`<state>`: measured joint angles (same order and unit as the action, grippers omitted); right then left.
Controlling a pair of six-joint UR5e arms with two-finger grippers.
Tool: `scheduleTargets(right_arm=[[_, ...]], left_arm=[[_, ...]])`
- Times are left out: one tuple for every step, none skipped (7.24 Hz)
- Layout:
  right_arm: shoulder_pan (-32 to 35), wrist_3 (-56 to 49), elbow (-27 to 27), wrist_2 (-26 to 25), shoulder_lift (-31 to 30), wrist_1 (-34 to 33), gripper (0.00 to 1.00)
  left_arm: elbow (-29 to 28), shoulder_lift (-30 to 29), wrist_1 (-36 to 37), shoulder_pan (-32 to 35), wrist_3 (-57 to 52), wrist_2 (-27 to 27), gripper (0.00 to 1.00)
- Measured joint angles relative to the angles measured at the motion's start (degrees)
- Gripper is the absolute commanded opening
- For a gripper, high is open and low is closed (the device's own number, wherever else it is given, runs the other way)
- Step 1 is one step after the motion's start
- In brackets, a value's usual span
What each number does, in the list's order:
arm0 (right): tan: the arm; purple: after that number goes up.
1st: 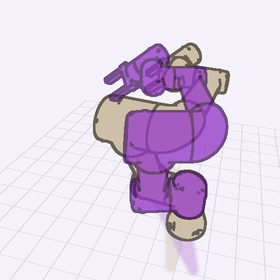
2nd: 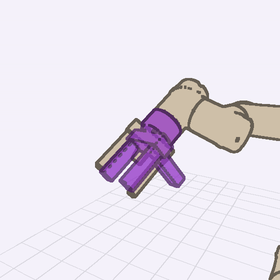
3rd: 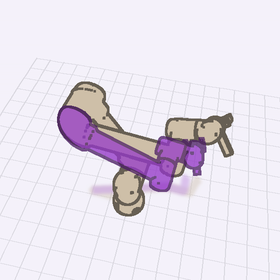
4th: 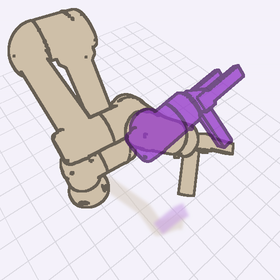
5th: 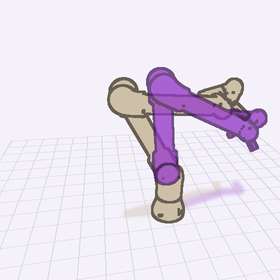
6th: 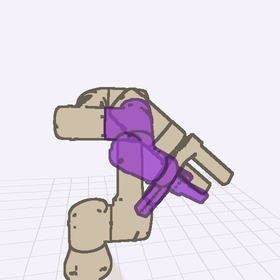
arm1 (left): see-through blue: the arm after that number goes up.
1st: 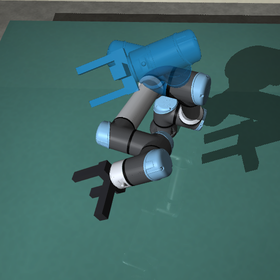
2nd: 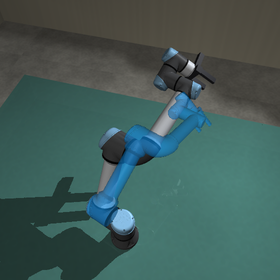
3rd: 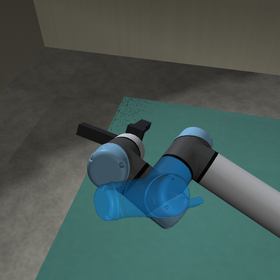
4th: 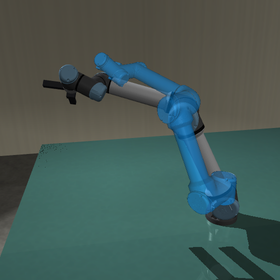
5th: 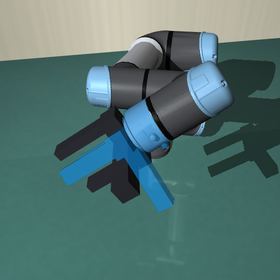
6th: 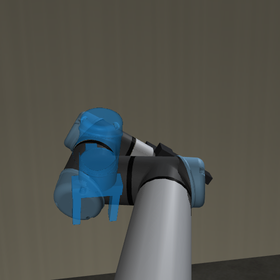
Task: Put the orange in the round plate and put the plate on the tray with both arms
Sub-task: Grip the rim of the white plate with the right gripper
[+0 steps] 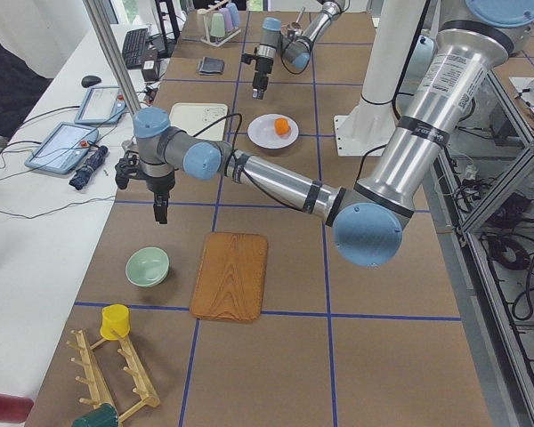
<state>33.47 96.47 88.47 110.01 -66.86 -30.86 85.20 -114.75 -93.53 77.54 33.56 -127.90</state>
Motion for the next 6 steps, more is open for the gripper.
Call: scheduleTargets(right_arm=[[-1.29,0.56,-0.86,-1.72,0.14,2.09,1.0],[-1.93,1.45,-2.22,-2.56,0.16,5.13,1.0],[-2.52,2.02,-3.75,-3.45,0.2,7.87,1.0],[-3.23,2.28,-4.9,-4.48,0.22,9.53,1.0],[-3.92,2.36,-5.54,-5.23,0.23,10.27,1.0],[-4.62,2.41,-5.87,-5.78,0.23,10.63,1.0]], left_arm=[[-0.05,0.02,0.01,0.1,-0.04,0.01,0.99],[-0.09,0.04,0.03,0.12,-0.04,0.01,0.99],[-0.14,0.08,0.09,0.15,-0.03,0.02,0.99],[-0.18,0.09,0.15,0.15,-0.05,0.02,0.99],[-0.2,0.07,0.18,0.15,-0.06,0.02,0.99],[-0.21,0.06,0.21,0.16,-0.05,0.02,0.99]])
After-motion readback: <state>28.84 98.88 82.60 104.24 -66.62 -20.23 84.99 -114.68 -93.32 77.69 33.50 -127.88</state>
